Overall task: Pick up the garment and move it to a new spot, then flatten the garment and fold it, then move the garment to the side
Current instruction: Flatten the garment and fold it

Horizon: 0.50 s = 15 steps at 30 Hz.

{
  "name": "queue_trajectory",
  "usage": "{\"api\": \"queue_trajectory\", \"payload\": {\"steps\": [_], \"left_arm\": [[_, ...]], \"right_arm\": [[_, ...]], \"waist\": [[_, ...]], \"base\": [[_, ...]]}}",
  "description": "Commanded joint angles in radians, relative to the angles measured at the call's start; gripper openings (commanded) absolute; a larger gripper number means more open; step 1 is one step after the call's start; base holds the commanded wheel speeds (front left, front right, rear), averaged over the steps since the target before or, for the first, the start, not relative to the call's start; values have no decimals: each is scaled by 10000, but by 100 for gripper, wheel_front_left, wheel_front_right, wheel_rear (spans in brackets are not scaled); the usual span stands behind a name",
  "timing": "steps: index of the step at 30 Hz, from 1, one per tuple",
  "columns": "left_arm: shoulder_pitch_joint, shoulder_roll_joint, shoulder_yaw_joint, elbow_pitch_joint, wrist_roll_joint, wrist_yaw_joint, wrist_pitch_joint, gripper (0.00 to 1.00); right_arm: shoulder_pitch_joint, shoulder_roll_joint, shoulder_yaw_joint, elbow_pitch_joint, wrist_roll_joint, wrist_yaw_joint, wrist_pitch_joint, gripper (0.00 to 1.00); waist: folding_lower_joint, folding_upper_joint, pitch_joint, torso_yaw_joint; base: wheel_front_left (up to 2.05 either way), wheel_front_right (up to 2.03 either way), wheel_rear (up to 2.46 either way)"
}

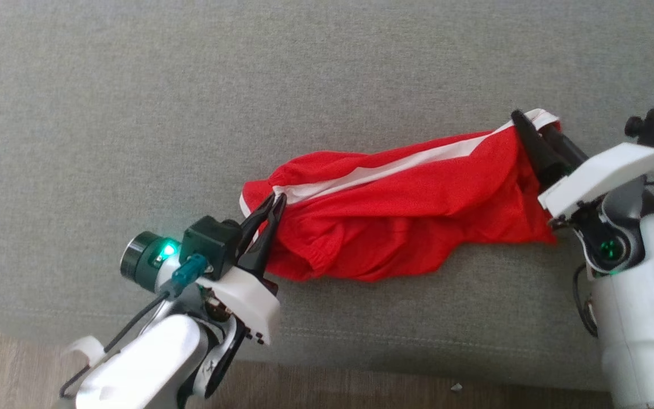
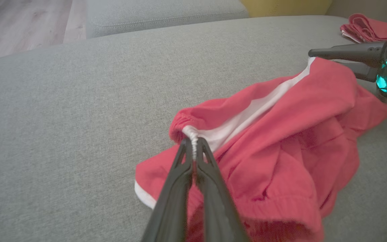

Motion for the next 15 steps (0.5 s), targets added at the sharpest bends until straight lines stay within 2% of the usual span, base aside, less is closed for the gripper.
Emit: {"api": "queue_trajectory", "payload": {"steps": [1, 2, 4, 5, 10, 15], "left_arm": [[-397, 154, 322, -225, 71, -27, -95, 0], [-403, 141, 306, -200, 74, -37, -108, 0], [-414, 111, 283, -144, 70, -49, -134, 0], [-413, 103, 283, -108, 61, -49, -150, 0], [-388, 173, 523, 51, -59, 19, -432, 0], [-851, 493, 1191, 13, -355, -167, -793, 0]], "right_arm": [[-282, -25, 223, -152, 91, -11, -122, 100], [-346, -23, 250, -34, 154, -11, -184, 87], [-439, -51, 355, 101, 260, -11, -369, 22], [-459, -65, 387, 111, 323, -11, -547, 0], [-278, -394, 549, -235, 794, -11, -1186, 0], [-146, -1146, 493, -1213, 1364, -11, -1302, 0]], "waist": [[0, 0, 56, 45], [0, 0, 71, 61], [0, 0, 74, 87], [0, 0, 58, 84], [0, 0, -269, -51], [0, 0, -723, -364]], "base": [[0, 0, 0], [0, 0, 0], [0, 0, 0], [0, 0, 0], [0, 0, 0], [0, 0, 0]]}}
